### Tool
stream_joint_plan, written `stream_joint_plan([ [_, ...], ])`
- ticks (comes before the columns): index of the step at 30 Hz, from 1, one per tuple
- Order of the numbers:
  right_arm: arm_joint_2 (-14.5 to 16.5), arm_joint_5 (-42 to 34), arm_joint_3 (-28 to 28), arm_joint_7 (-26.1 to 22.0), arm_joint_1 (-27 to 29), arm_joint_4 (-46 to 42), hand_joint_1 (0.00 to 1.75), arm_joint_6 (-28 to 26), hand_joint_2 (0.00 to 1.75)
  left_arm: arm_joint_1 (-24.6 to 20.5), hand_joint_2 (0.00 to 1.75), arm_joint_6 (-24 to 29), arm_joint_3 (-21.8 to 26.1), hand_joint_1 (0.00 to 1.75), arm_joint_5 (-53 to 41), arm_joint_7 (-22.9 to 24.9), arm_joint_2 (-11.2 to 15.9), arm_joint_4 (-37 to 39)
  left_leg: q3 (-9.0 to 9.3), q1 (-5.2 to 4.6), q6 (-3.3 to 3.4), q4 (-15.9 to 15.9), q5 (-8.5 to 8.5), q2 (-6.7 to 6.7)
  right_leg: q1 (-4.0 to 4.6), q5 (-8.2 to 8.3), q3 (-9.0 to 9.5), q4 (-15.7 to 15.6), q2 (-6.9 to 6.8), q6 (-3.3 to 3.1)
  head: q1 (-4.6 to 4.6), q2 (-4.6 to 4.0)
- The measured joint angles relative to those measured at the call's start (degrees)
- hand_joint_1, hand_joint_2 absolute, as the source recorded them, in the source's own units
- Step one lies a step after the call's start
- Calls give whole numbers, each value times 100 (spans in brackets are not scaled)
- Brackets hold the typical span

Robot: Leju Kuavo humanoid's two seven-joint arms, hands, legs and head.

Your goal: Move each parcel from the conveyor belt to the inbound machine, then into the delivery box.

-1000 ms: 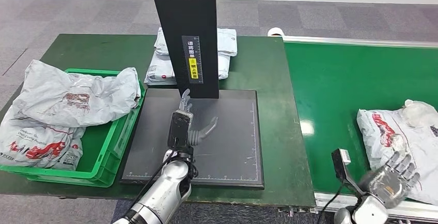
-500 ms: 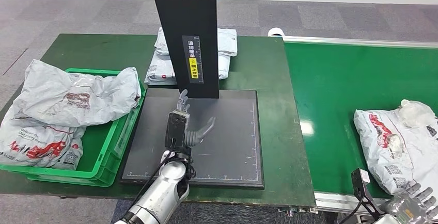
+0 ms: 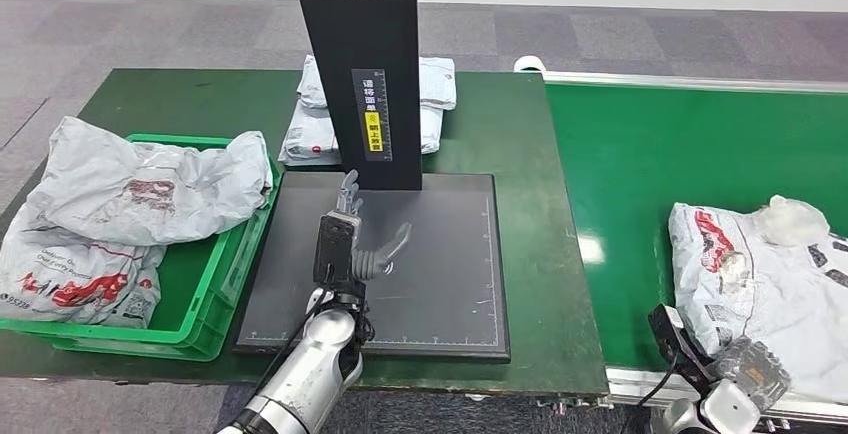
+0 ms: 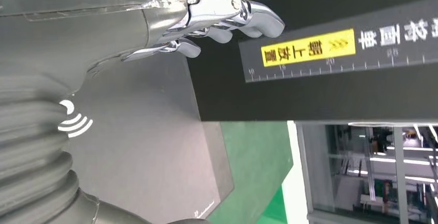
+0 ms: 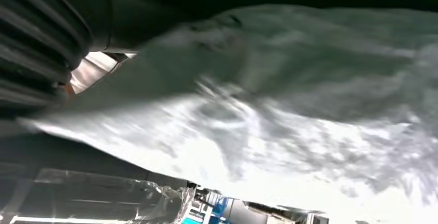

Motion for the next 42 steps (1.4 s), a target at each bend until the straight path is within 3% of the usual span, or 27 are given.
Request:
stream_joint_plan([
  [1, 1, -1, 1, -14, -30, 30, 175, -10, 175, 5, 175, 0, 11, 0, 0, -1, 2, -7, -4, 0, 0, 1, 6, -11, 0, 3, 0, 0, -8, 2, 0, 0],
  [2, 2, -2, 1, -42, -57, 53, 139, -33, 175, 10, 175, 1, 23, 0, 0, -4, 4, -13, -7, 0, -2, 1, 10, -18, 1, 5, 1, 1, -13, 3, 1, 0],
  [5, 16, -7, 28, -243, -95, 82, 8, -273, 175, 34, 175, 17, 71, 0, 1, -22, 11, -51, -12, 0, -3, 1, 10, -21, 0, 5, 0, 2, -17, 3, 1, 0],
  [6, 32, -22, 54, -336, -99, 83, 0, -416, 175, 50, 175, 30, 91, 0, 0, -27, 14, -78, -13, 0, -3, 1, 9, -22, -1, 5, -2, 2, -17, 3, 1, 0],
  [11, 193, -386, 268, -796, -57, -275, 0, -1034, 175, 154, 175, 77, 213, 0, -60, -23, 33, -275, -18, 0, -4, 1, 11, -40, -1, 5, -5, 2, -28, 3, 0, 0],
  [20, 330, -594, 397, -996, 12, -785, 0, -1103, 175, 204, 175, 94, 319, 0, -86, -11, 46, -436, -27, 0, -5, 0, 11, -50, -1, 3, -10, 2, -34, 3, 1, 0],
  [25, 633, -1163, 361, -2303, 313, -1922, 0, -1113, 175, 234, 175, 163, 402, 0, -106, -23, 55, -460, -35, 0, -6, 0, 12, -54, -1, 3, -21, 3, -38, 3, 0, 0],
  [27, 770, -1329, 313, -2622, 378, -2345, 0, -1113, 175, 240, 175, 178, 425, 0, -114, -38, 56, -470, -35, 1, -7, 0, 12, -55, 1, 1, -22, 3, -39, 1, -1, 0],
  [33, 1001, -1422, 206, -2827, 483, -3046, 0, -1112, 175, 253, 175, 186, 467, 0, -117, -49, 63, -504, -37, 1, -7, 0, 12, -54, 0, 0, -21, 3, -39, 0, 1, 0],
  [39, 1291, -1544, -114, -3604, 441, -3463, 0, -1112, 175, 273, 175, 225, 523, 0, -117, -94, 73, -523, -37, 0, -7, 0, 12, -56, -1, 0, -21, 2, -41, 0, 1, 0],
  [42, 1365, -1392, -292, -3535, 360, -3471, 0, -1109, 175, 288, 175, 227, 549, 0, -114, -118, 79, -550, -38, 1, -7, 0, 13, -55, 0, 0, -21, 3, -40, 0, 0, 0],
])
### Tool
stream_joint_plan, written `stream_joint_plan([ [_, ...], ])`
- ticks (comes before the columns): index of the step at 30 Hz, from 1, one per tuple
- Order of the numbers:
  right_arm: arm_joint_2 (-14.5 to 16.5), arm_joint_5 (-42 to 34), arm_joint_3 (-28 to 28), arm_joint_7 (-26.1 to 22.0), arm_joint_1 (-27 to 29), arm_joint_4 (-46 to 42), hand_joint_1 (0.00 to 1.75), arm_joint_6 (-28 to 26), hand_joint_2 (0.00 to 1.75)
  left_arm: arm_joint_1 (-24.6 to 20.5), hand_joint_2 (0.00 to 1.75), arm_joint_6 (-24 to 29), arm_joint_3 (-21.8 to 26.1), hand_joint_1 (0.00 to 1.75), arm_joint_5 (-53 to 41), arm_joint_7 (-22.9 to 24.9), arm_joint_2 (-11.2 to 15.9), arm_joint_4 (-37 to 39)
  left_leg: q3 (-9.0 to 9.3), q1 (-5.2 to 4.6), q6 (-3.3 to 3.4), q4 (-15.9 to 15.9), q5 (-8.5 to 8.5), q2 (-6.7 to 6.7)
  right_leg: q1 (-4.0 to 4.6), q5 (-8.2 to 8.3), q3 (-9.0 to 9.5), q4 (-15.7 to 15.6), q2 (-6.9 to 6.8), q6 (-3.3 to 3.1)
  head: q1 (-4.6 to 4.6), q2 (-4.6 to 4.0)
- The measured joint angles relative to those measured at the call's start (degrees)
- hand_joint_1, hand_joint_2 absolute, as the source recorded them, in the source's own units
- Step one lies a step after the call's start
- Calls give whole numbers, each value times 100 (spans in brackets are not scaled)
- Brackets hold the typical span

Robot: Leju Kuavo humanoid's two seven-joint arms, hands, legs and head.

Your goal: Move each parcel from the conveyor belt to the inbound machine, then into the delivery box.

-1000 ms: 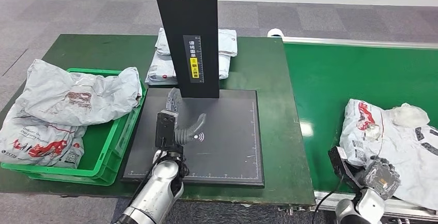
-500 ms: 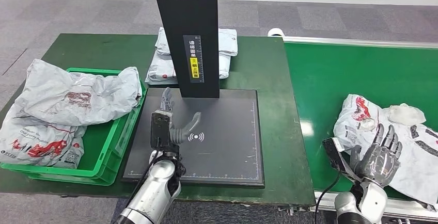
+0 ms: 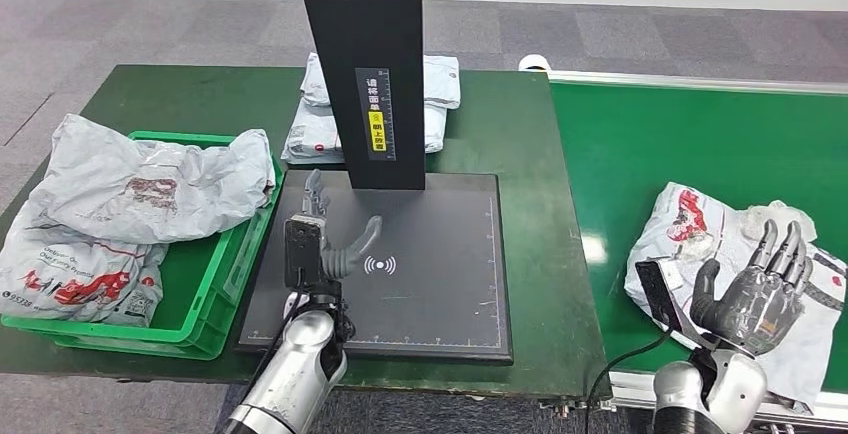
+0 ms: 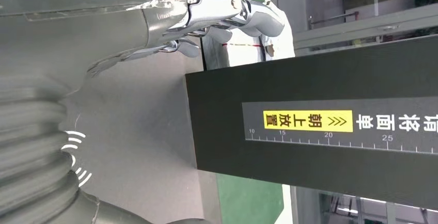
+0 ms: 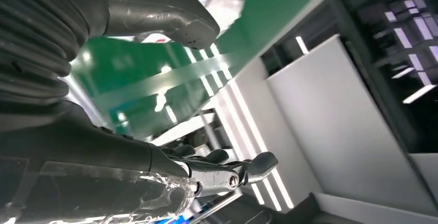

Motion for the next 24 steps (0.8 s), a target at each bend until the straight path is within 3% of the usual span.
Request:
stream_joint_plan([
  [2, -19, 246, -74, 446, -98, 194, 0, 7, 175, 7, 175, -17, 16, 0, 4, -8, 3, -14, 0, 0, 0, 0, 0, 1, 1, 0, 0, 0, 2, 0, -1, 0],
  [4, -147, 554, -82, 1266, -265, 712, 0, 139, 175, 9, 175, -76, 27, 0, 9, -16, 5, -19, 1, 1, 0, 0, 0, 3, 0, 1, 1, 0, 4, 0, -1, 0],
  [6, -368, 755, -46, 2132, -438, 1423, 0, 515, 175, 8, 175, -159, 29, 0, 14, -23, 6, -14, 0, -1, 4, 1, 3, -2, -1, 1, 3, -1, -4, 1, 1, 0],
  [9, -709, 748, 44, 2841, -641, 2433, 0, 1320, 175, -2, 175, -297, 31, 0, 17, -31, 6, 21, -2, -4, 9, 3, 6, -11, -4, 2, 2, -1, -17, 2, 1, 0],
  [16, -1396, 622, 122, 3599, -932, 3900, 0, 2485, 175, -95, 175, -484, 29, 0, 32, -33, 1, 174, 16, 2, 7, 5, 0, -6, 4, -1, 17, -9, -11, 4, -1, 0],
  [24, -1682, 390, 158, 3619, -1072, 4461, 0, 2610, 175, -138, 175, -497, 26, 0, 33, 2, -3, 246, 66, 18, 20, 5, -6, -15, 20, -6, 89, -47, -23, 18, 1, 0],
])
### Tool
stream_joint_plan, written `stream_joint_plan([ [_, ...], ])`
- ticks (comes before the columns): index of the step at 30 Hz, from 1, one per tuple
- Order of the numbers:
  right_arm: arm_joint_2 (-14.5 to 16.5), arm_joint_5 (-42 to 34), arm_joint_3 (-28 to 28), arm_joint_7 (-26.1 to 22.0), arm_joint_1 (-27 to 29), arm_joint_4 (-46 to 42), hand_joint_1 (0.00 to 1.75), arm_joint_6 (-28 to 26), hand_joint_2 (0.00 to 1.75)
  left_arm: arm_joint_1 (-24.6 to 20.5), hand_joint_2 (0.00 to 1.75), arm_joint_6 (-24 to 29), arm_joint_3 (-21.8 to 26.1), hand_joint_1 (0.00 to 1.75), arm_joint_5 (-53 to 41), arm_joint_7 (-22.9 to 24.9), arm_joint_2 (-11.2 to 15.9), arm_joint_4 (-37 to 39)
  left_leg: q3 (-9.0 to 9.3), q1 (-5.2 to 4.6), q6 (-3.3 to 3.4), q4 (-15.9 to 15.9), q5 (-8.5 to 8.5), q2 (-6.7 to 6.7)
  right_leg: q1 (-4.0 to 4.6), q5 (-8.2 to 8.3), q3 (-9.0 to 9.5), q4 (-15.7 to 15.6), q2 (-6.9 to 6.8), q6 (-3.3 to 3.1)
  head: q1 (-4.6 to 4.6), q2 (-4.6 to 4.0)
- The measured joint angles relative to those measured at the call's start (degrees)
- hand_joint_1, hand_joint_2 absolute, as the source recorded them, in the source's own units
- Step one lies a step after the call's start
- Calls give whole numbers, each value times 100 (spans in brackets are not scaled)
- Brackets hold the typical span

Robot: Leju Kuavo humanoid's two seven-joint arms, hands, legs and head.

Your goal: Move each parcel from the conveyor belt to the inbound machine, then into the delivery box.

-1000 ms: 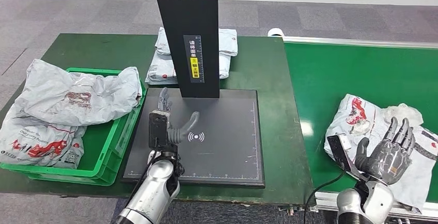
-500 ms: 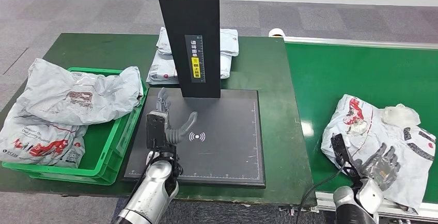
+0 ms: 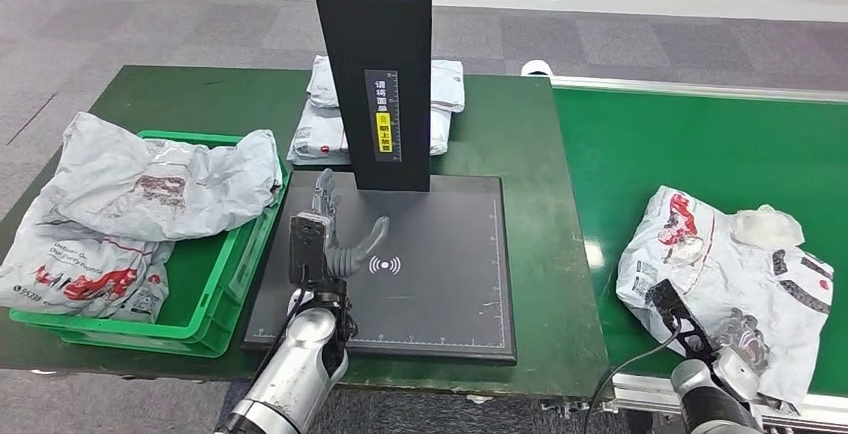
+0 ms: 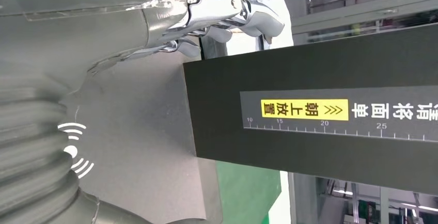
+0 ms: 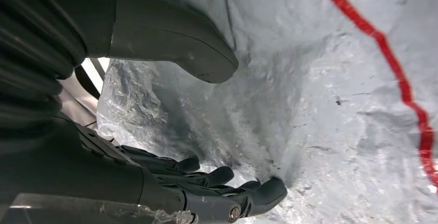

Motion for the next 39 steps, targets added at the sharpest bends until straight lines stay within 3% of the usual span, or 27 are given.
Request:
stream_joint_plan([
  [1, -13, -20, -2, 4, -6, 39, 0, 1, 175, 0, 175, 1, -1, 0, 0, 5, 0, 1, 5, 2, 2, 0, 0, 0, 1, 2, 9, -6, 0, 3, 0, 0],
  [2, -21, -32, -3, 13, -13, 76, 16, 4, 175, 0, 175, 1, -3, 0, 0, 9, 0, 2, 11, 3, 5, 0, -1, -1, 2, 3, 16, -11, 0, 5, 0, 0],
  [5, -33, -24, -5, 24, -30, 149, 147, 43, 175, 0, 175, 17, -11, 0, 1, 20, 0, 1, 24, 6, 11, 0, -3, -2, 5, 5, 37, -24, -1, 8, 0, 0],
  [6, -34, -51, -10, -19, -32, 163, 175, 75, 175, 0, 175, 27, -14, 0, 1, 22, 0, 1, 27, 7, 13, 0, -4, -2, 6, 5, 43, -29, -1, 9, 0, 0],
  [12, -55, -782, -374, -642, -77, 210, 175, 606, 175, -2, 175, 58, -19, 0, 23, 1, 0, 3, 57, 34, 28, 1, -17, 15, 32, 11, 92, -71, 16, 16, 1, 0],
  [33, -96, -814, -551, -670, -175, 249, 175, 879, 175, -4, 175, 117, -40, 0, 33, -2, 0, 3, 112, 78, 27, 4, -33, 17, 75, 16, 179, -123, 21, 22, 1, 0],
  [36, -77, -747, -551, -730, -193, 260, 175, 825, 175, -3, 175, 159, -40, 0, 43, -1, 0, -10, 116, 79, 31, 4, -36, 18, 76, 19, 190, -130, 21, 26, 2, 0],
  [39, 21, -702, -551, -1169, -201, 260, 175, 289, 175, 30, 175, 276, -40, 0, 83, 8, 6, -74, 104, 75, 33, 4, -34, 17, 72, 27, 190, -129, 19, 32, 3, 0],
])
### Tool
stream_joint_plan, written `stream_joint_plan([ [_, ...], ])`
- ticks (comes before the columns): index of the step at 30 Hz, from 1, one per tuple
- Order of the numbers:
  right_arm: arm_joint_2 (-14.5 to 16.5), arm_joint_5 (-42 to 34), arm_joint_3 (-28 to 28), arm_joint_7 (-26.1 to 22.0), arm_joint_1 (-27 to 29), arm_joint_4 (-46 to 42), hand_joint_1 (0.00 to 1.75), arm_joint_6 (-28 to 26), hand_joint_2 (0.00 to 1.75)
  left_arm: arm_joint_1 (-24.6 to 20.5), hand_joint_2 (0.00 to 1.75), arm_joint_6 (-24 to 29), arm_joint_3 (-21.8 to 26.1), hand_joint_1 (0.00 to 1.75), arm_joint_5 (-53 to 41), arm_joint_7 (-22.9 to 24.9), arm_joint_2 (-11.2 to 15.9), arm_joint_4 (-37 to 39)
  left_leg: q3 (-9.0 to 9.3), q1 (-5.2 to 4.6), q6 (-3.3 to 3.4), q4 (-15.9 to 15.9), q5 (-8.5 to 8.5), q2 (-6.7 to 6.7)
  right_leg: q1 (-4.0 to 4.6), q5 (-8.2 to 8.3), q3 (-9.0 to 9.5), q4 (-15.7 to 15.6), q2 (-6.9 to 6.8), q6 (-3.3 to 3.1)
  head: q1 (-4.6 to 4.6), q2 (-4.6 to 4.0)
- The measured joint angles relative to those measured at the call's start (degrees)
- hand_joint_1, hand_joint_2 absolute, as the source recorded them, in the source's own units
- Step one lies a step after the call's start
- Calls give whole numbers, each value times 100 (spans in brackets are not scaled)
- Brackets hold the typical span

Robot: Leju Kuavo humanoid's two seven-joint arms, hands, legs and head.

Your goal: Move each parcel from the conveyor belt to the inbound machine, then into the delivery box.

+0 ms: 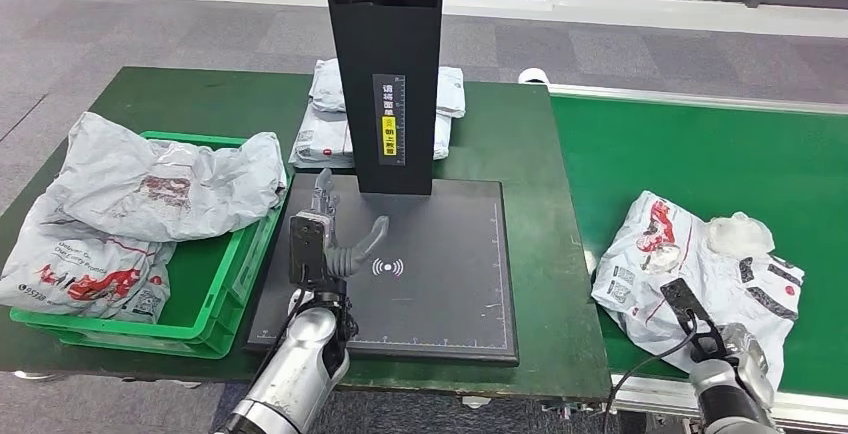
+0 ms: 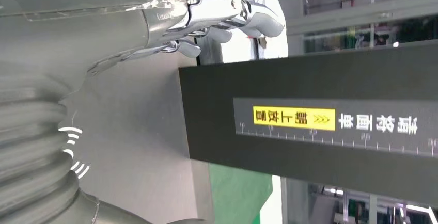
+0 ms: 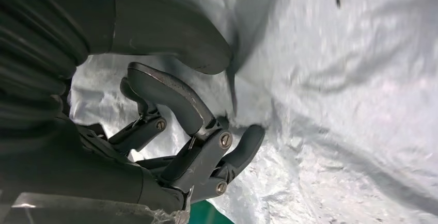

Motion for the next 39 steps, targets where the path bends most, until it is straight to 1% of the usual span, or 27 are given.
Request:
stream_joint_plan([
  [1, 66, -83, 0, -321, 1, -13, 175, -286, 175, 37, 175, 57, 1, 0, 11, 13, 9, -54, -9, -2, 1, 0, 1, 1, -2, 4, -5, 3, 0, 1, 0, 0],
  [3, 285, -455, 30, -1177, 56, -208, 175, -749, 175, 157, 175, 153, 3, 0, -3, 69, 37, -213, -44, -9, -1, -2, 4, 14, -9, 14, -33, 14, 13, -2, 0, 0],
  [4, 430, -711, 98, -1533, 134, -477, 175, -830, 175, 218, 175, 175, 5, 0, -33, 107, 50, -300, -57, -14, -4, -2, 6, 22, -14, 17, -56, 22, 21, -4, -1, 0],
  [5, 603, -980, 240, -1701, 240, -862, 175, -807, 175, 264, 175, 184, 7, 0, -71, 144, 60, -381, -71, -19, -6, -2, 12, 28, -20, 20, -83, 30, 28, -5, -2, 0],
  [6, 761, -1242, 452, -1701, 372, -1314, 175, -737, 175, 294, 175, 181, 10, 0, -114, 173, 65, -449, -76, -27, -8, -3, 21, 26, -27, 22, -109, 39, 28, -5, -3, 0],
  [7, 883, -1495, 725, -1601, 505, -1772, 175, -685, 175, 310, 175, 177, 16, 0, -153, 191, 68, -504, -89, -33, -9, -4, 32, 15, -34, 23, -131, 49, 19, -5, -4, 0],
  [9, 1040, -1864, 1294, -1426, 735, -2571, 175, -662, 175, 338, 175, 169, 36, 0, -207, 210, 75, -584, -118, -42, -13, -7, 47, -9, -43, 22, -164, 66, -2, -7, -4, 0],
  [11, 1120, -2038, 1730, -1356, 883, -3163, 87, -685, 175, 360, 175, 167, 54, 0, -232, 221, 84, -640, -135, -43, -17, -8, 50, -16, -45, 18, -184, 76, -9, -12, -4, 0],
  [13, 1157, -2111, 2031, -1379, 994, -3564, 0, -830, 87, 366, 175, 163, 59, 0, -246, 225, 89, -671, -143, -44, -19, -8, 49, -15, -45, 15, -194, 81, -8, -16, -3, 0],
  [15, 1179, -2233, 2257, -1529, 1104, -3884, 0, -1109, 0, 368, 175, 154, 60, 0, -255, 220, 90, -683, -149, -44, -20, -9, 49, -18, -45, 12, -200, 83, -12, -20, -3, 0],
  [17, 1198, -2567, 2428, -1739, 1184, -4151, 0, -1194, 0, 368, 175, 147, 61, 0, -256, 196, 90, -679, -153, -44, -21, -9, 48, -16, -45, 11, -205, 84, -13, -21, -3, 0],
  [19, 1206, -2998, 2566, -1925, 1241, -4349, 0, -1062, 0, 365, 175, 134, 61, 0, -256, 159, 90, -659, -153, -44, -22, -9, 47, -11, -45, 11, -208, 84, -11, -22, -3, 0],
  [21, 1209, -3261, 2673, -2022, 1276, -4458, 0, -983, 0, 361, 175, 116, 61, 0, -250, 126, 89, -631, -153, -44, -22, -9, 47, -10, -46, 11, -210, 84, -9, -22, -3, 0],
  [25, 1210, -3397, 2751, -2022, 1282, -4508, 0, -967, 0, 356, 175, 101, 61, 0, -242, 100, 85, -580, -153, -44, -23, -9, 48, -11, -46, 12, -210, 85, -8, -22, -3, 0],
  [28, 1200, -3511, 2758, -1835, 1247, -4468, 0, -976, 0, 348, 175, 87, 61, 0, -239, 96, 82, -543, -153, -44, -23, -9, 48, -9, -46, 12, -212, 85, -5, -22, -3, 0],
  [31, 1110, -3625, 2735, -1690, 1043, -4046, 0, -1115, 0, 316, 175, 65, 61, 0, -225, 91, 70, -482, -153, -45, -23, -9, 49, -6, -47, 12, -215, 85, -2, -22, -3, 0],
  [36, 787, -3422, 2628, -1584, 587, -2816, 0, -1690, 0, 230, 175, 62, 61, 0, -160, 49, 47, -356, -154, -52, -23, -8, 49, -8, -52, 14, -214, 85, -3, -21, -3, 0],
  [39, 590, -3352, 2533, -1513, 355, -2158, 0, -1747, 0, 166, 175, 62, 61, 0, -120, 21, 33, -273, -154, -55, -23, -8, 49, -8, -54, 14, -215, 85, -3, -20, -3, 0],
])
